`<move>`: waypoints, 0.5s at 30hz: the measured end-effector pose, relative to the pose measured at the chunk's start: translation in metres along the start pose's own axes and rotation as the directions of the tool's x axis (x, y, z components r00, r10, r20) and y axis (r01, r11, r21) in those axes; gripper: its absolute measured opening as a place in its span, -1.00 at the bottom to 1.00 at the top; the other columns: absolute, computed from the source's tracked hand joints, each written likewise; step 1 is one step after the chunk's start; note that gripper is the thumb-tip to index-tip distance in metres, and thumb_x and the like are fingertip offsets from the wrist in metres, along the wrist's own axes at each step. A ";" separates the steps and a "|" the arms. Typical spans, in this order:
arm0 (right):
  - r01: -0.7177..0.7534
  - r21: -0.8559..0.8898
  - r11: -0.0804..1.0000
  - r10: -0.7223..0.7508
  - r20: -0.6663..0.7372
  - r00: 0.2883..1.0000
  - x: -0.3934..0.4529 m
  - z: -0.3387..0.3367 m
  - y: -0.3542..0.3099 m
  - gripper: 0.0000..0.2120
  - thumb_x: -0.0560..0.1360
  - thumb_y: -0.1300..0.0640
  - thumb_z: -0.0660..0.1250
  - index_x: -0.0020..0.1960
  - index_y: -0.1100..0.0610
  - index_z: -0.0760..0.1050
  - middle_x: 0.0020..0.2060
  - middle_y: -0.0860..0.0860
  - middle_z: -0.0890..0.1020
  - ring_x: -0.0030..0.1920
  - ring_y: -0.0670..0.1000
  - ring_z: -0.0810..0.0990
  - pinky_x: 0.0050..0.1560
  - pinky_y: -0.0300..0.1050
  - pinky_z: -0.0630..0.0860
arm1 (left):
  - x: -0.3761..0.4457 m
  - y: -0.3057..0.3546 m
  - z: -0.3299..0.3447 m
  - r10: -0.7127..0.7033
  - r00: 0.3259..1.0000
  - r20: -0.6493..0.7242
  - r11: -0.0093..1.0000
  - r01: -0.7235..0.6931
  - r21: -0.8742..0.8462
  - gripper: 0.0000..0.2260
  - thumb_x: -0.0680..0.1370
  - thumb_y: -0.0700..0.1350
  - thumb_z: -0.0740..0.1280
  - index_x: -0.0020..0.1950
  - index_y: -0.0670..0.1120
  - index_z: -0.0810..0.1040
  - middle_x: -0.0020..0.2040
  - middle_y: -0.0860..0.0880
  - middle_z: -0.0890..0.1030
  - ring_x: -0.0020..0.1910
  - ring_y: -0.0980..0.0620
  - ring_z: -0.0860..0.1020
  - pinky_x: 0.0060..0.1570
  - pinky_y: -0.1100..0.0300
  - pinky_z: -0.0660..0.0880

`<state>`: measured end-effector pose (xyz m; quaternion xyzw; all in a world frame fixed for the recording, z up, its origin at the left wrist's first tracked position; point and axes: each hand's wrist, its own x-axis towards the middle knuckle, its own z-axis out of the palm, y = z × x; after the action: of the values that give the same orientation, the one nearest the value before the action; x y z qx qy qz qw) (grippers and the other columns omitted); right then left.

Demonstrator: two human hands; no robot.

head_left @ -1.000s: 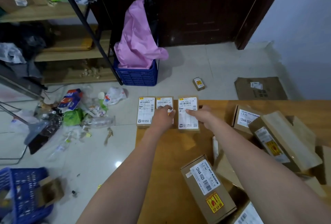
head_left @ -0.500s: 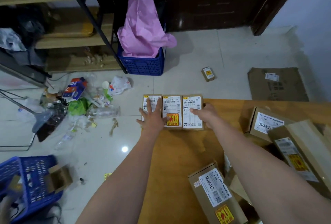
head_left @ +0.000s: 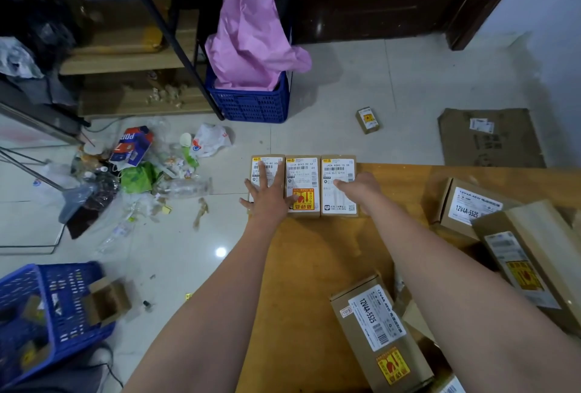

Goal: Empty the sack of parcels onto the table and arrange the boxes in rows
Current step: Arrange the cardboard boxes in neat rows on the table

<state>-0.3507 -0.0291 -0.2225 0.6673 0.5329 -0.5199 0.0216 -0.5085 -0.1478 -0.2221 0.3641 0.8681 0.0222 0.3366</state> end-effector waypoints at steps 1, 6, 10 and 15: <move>-0.003 -0.015 1.000 0.003 0.014 1.000 -0.001 -0.001 -0.002 -0.65 0.52 0.05 0.42 0.25 0.17 0.55 0.23 0.09 0.62 0.19 0.13 0.61 0.12 0.00 0.58 | -0.001 0.000 -0.001 0.004 1.000 0.000 1.000 -0.004 -0.001 -0.21 0.56 0.17 0.33 0.57 0.29 -0.18 0.59 0.01 -0.33 0.54 -0.36 -0.25 0.37 -0.51 -0.06; 0.027 -0.168 0.985 -0.038 -0.063 0.997 -0.014 -0.017 -0.011 -0.61 0.62 -0.03 0.25 0.25 0.27 0.49 0.20 0.14 0.59 0.19 0.17 0.56 -0.01 -0.06 0.46 | -0.009 0.008 -0.006 0.054 0.990 -0.130 0.997 -0.047 0.058 -0.25 0.55 0.25 0.28 0.60 0.20 -0.08 0.61 -0.09 -0.22 0.55 -0.29 -0.26 0.40 -0.43 -0.15; 0.053 -0.241 0.969 -0.086 -0.128 0.988 -0.024 -0.043 -0.010 -0.70 0.62 0.02 0.24 0.14 0.26 0.48 -0.03 0.10 0.58 0.07 0.13 0.58 0.00 -0.03 0.50 | -0.017 0.039 -0.006 0.179 0.962 -0.204 0.984 -0.180 0.014 -0.38 0.61 0.16 0.23 0.60 0.12 0.04 0.62 -0.09 -0.09 0.59 -0.18 -0.16 0.44 -0.37 -0.12; 0.071 -0.324 0.943 -0.132 -0.171 0.976 -0.033 -0.082 0.007 -0.74 0.60 0.02 0.25 0.11 0.22 0.45 0.01 0.16 0.59 0.08 0.16 0.58 -0.13 -0.10 0.41 | -0.035 0.098 0.005 0.291 0.942 -0.165 0.948 -0.308 -0.084 -0.59 0.64 -0.04 0.19 0.51 0.04 0.30 0.56 -0.07 0.21 0.55 -0.11 0.10 0.45 -0.34 0.06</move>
<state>-0.2869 -0.0073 -0.1652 0.6732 0.6426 -0.3623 0.0502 -0.4271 -0.0997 -0.1782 0.4705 0.8230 0.1475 0.2821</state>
